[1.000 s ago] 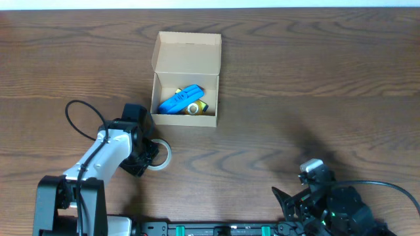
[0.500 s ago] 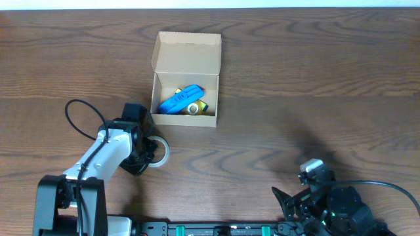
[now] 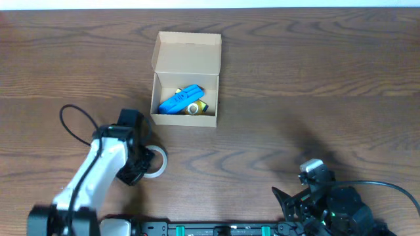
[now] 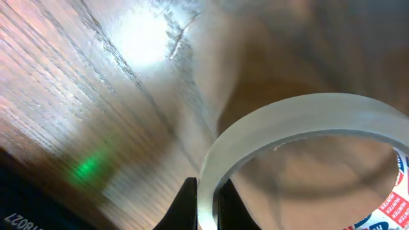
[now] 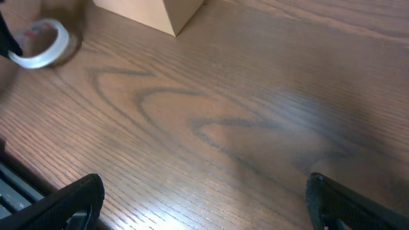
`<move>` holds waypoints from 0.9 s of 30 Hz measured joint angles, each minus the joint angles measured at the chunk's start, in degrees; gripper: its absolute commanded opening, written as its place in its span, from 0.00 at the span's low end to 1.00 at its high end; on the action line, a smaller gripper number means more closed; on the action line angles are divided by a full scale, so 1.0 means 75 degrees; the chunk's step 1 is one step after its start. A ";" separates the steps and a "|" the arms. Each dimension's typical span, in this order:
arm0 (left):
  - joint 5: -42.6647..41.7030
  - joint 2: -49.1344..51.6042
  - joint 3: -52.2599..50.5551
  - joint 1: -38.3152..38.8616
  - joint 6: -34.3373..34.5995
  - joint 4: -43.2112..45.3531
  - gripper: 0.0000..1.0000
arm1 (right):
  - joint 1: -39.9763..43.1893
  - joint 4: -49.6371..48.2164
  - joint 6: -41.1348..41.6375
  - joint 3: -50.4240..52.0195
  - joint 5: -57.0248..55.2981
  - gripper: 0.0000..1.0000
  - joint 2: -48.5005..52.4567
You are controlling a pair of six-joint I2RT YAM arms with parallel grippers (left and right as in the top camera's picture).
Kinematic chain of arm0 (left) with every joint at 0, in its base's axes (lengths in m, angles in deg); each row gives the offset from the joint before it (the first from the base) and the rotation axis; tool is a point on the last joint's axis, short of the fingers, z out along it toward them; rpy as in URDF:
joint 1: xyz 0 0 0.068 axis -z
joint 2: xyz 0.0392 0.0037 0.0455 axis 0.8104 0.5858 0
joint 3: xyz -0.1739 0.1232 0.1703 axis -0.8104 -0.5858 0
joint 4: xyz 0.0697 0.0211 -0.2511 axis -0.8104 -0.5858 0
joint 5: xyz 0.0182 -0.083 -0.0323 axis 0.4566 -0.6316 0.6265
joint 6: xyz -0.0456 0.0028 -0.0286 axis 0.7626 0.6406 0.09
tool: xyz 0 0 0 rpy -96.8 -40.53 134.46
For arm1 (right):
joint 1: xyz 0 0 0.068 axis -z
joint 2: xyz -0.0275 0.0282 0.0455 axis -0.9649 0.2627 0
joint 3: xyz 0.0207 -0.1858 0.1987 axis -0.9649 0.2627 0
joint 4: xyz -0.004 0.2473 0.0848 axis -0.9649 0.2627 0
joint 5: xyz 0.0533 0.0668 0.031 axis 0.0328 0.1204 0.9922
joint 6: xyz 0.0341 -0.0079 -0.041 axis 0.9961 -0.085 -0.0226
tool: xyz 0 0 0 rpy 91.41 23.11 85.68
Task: Pack container
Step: 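Lower the left gripper and grasp the clear tape roll's rim, then carry the clear tape roll with the left gripper into the box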
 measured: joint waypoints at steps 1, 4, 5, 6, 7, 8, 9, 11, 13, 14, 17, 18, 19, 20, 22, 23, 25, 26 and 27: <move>-0.0003 -0.0262 0.0009 -0.0003 -0.0122 -0.0050 0.05 | 0.0000 0.0000 0.0000 0.0000 0.0000 0.99 0.0000; -0.0052 -0.1058 0.0163 -0.0003 -0.0705 -0.0079 0.05 | 0.0000 0.0000 0.0000 0.0000 0.0000 0.99 0.0000; -0.0093 -0.1297 0.0294 -0.0003 -0.0950 -0.0079 0.05 | 0.0000 0.0000 0.0000 0.0000 0.0000 0.99 0.0000; -0.0131 -0.1480 0.0443 -0.0003 -0.1189 -0.0082 0.05 | 0.0000 0.0000 0.0000 0.0000 0.0000 0.99 0.0000; -0.0187 -0.1641 0.0638 -0.0003 -0.1448 -0.0082 0.05 | 0.0000 0.0000 0.0000 0.0000 0.0000 0.99 0.0000; -0.0242 -0.1757 0.0857 -0.0003 -0.1687 -0.0076 0.05 | 0.0000 0.0000 0.0000 0.0000 0.0000 0.99 0.0000; -0.0297 -0.1830 0.1105 -0.0003 -0.1947 -0.0076 0.05 | 0.0000 0.0003 0.0000 0.0000 0.0000 0.99 0.0000; -0.0361 -0.1859 0.1612 -0.0003 -0.2445 -0.0064 0.05 | 0.0000 0.0003 0.0000 0.0000 0.0000 0.99 0.0000; -0.0420 -0.1839 0.2095 -0.0003 -0.2923 -0.0041 0.05 | 0.0000 0.0000 0.0000 0.0000 0.0000 0.99 0.0000; -0.0440 -0.1801 0.2343 -0.0003 -0.3220 -0.0041 0.05 | 0.0000 0.0000 0.0000 0.0000 0.0000 0.99 0.0000; -0.0449 -0.1580 0.2981 -0.0003 -0.4016 0.0044 0.06 | 0.0000 0.0000 0.0000 0.0000 0.0000 0.99 0.0000; -0.0452 -0.1472 0.3150 -0.0003 -0.4278 0.0102 0.06 | 0.0000 0.0000 0.0000 0.0000 0.0000 0.99 0.0000; -0.0458 -0.1352 0.3293 -0.0003 -0.4529 0.0157 0.05 | 0.0000 0.0000 0.0000 0.0000 0.0000 0.99 0.0000; -0.0466 -0.1192 0.3448 -0.0003 -0.4841 0.0207 0.05 | 0.0000 0.0000 0.0000 0.0000 0.0000 0.99 0.0000; -0.0469 -0.0787 0.3713 -0.0003 -0.5496 0.0326 0.05 | 0.0000 0.0000 0.0000 0.0000 0.0000 0.99 0.0000; -0.0469 -0.0638 0.3780 -0.0003 -0.5724 0.0370 0.05 | 0.0000 0.0000 0.0000 0.0000 0.0000 0.99 0.0000; -0.0510 -0.0268 0.3928 -0.0006 -0.6286 0.0417 0.05 | 0.0000 0.0003 0.0000 0.0000 0.0000 0.99 0.0000; -0.0557 -0.0064 0.4007 -0.0006 -0.6583 0.0423 0.05 | 0.0000 0.0000 0.0000 0.0000 0.0000 0.99 0.0000; -0.0618 0.0122 0.4077 -0.0006 -0.6840 0.0431 0.05 | 0.0000 0.0003 0.0000 0.0000 0.0000 0.99 0.0000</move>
